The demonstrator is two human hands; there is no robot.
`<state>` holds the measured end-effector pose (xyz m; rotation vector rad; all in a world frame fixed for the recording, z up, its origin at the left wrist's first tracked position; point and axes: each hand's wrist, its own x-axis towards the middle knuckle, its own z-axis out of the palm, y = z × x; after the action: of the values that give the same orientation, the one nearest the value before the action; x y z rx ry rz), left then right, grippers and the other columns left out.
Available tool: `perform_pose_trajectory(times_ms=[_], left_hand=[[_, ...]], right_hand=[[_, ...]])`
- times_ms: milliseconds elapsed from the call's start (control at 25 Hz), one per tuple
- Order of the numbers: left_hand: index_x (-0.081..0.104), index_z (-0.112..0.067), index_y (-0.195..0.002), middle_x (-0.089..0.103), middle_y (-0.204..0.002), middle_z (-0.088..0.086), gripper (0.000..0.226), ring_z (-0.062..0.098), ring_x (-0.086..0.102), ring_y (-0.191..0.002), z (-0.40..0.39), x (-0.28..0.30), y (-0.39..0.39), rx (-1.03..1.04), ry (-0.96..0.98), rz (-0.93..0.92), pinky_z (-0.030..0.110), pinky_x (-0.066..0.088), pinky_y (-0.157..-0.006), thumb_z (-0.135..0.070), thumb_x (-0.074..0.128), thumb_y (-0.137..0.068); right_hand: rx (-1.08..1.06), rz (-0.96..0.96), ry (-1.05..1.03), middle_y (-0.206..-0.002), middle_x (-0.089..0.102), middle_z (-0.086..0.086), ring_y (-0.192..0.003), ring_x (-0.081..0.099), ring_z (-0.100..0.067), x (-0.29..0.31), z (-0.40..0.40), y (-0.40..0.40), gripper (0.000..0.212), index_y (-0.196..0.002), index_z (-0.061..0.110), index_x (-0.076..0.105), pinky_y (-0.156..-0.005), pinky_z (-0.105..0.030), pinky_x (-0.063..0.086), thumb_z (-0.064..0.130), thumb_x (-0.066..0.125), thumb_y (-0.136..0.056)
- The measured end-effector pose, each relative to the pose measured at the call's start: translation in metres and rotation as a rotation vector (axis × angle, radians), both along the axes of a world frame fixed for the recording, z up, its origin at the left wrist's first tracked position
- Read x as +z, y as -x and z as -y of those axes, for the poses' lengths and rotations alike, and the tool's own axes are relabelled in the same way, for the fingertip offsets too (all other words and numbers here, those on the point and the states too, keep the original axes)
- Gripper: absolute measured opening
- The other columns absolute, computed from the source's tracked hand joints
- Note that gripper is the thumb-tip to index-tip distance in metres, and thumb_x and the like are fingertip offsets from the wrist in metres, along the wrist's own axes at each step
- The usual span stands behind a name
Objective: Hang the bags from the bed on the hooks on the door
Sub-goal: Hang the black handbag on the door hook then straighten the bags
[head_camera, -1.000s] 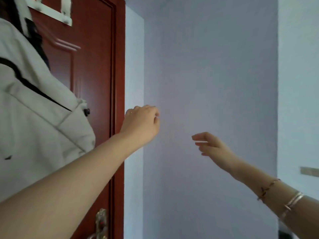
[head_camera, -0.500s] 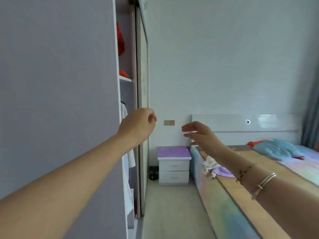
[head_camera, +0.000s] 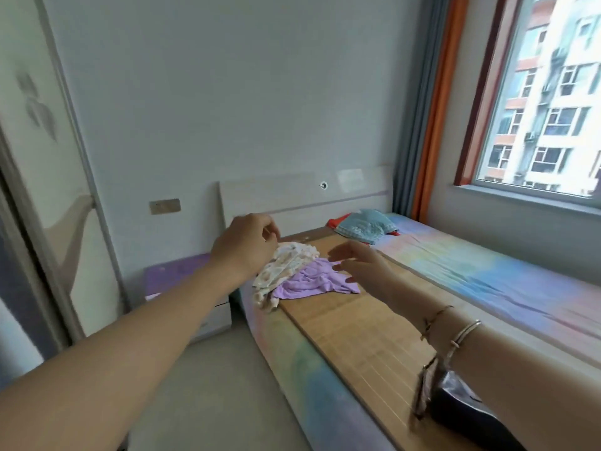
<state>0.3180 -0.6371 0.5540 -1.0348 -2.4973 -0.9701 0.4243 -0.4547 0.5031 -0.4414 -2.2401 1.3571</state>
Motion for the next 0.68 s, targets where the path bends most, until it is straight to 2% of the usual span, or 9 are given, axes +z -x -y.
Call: perform_pose_trajectory(times_ms=[80, 160, 240, 320, 440, 600, 680], left_hand=[[0.069, -0.021, -0.081, 0.073, -0.093, 0.002, 0.018, 0.025, 0.066, -0.090, -0.051, -0.022, 0.020, -0.070, 0.036, 0.055, 0.038, 0.053, -0.081, -0.017, 0.052, -0.083], [0.070, -0.020, -0.080, 0.074, -0.095, 0.005, 0.018, 0.027, 0.066, -0.091, -0.100, -0.045, 0.027, -0.147, 0.076, 0.096, 0.038, 0.053, -0.083, -0.016, 0.053, -0.082], [0.072, -0.018, -0.082, 0.074, -0.096, 0.006, 0.019, 0.026, 0.066, -0.090, -0.131, -0.063, 0.025, -0.187, 0.090, 0.125, 0.037, 0.053, -0.082, -0.016, 0.053, -0.082], [0.072, -0.014, -0.083, 0.073, -0.098, 0.004, 0.020, 0.024, 0.065, -0.083, -0.177, -0.083, 0.023, -0.251, 0.113, 0.143, 0.034, 0.053, -0.077, -0.015, 0.053, -0.082], [0.072, -0.014, -0.081, 0.073, -0.094, 0.006, 0.018, 0.026, 0.065, -0.082, -0.251, -0.110, 0.009, -0.344, 0.173, 0.168, 0.039, 0.053, -0.076, -0.013, 0.053, -0.082], [0.071, -0.014, -0.085, 0.073, -0.092, 0.006, 0.019, 0.025, 0.065, -0.085, -0.372, -0.159, -0.011, -0.393, 0.291, 0.249, 0.040, 0.053, -0.078, -0.015, 0.053, -0.083], [0.071, -0.015, -0.085, 0.072, -0.090, 0.006, 0.019, 0.024, 0.065, -0.083, -0.422, -0.181, -0.019, -0.404, 0.338, 0.296, 0.038, 0.053, -0.076, -0.015, 0.052, -0.082]], right_hand=[[-0.067, 0.033, 0.050, -0.104, 0.060, -0.010, -0.091, 0.055, -0.021, -0.020, -0.044, 0.007, 0.032, -0.100, 0.007, 0.060, -0.063, -0.023, 0.043, -0.012, 0.042, -0.081], [-0.156, 0.096, 0.090, -0.108, 0.062, -0.016, -0.092, 0.059, -0.032, -0.044, -0.085, 0.003, 0.032, -0.102, 0.006, 0.060, -0.059, -0.025, 0.041, -0.010, 0.041, -0.082], [-0.199, 0.118, 0.136, -0.117, 0.063, -0.022, -0.105, 0.060, -0.042, -0.062, -0.111, -0.004, 0.034, -0.108, 0.001, 0.059, -0.059, -0.025, 0.039, -0.009, 0.040, -0.082], [-0.248, 0.136, 0.164, -0.120, 0.063, -0.020, -0.111, 0.059, -0.039, -0.080, -0.151, -0.018, 0.034, -0.110, 0.000, 0.059, -0.065, -0.028, 0.041, -0.008, 0.040, -0.083], [-0.323, 0.183, 0.201, -0.118, 0.064, -0.016, -0.110, 0.061, -0.032, -0.108, -0.216, -0.047, 0.032, -0.109, 0.004, 0.060, -0.075, -0.033, 0.045, -0.004, 0.040, -0.085], [-0.434, 0.221, 0.299, -0.116, 0.065, -0.018, -0.100, 0.063, -0.030, -0.162, -0.327, -0.083, 0.032, -0.107, 0.002, 0.060, -0.069, -0.027, 0.045, -0.006, 0.039, -0.085], [-0.460, 0.250, 0.328, -0.115, 0.066, -0.017, -0.091, 0.061, -0.021, -0.187, -0.373, -0.097, 0.031, -0.107, 0.003, 0.061, -0.068, -0.021, 0.046, -0.004, 0.041, -0.084]])
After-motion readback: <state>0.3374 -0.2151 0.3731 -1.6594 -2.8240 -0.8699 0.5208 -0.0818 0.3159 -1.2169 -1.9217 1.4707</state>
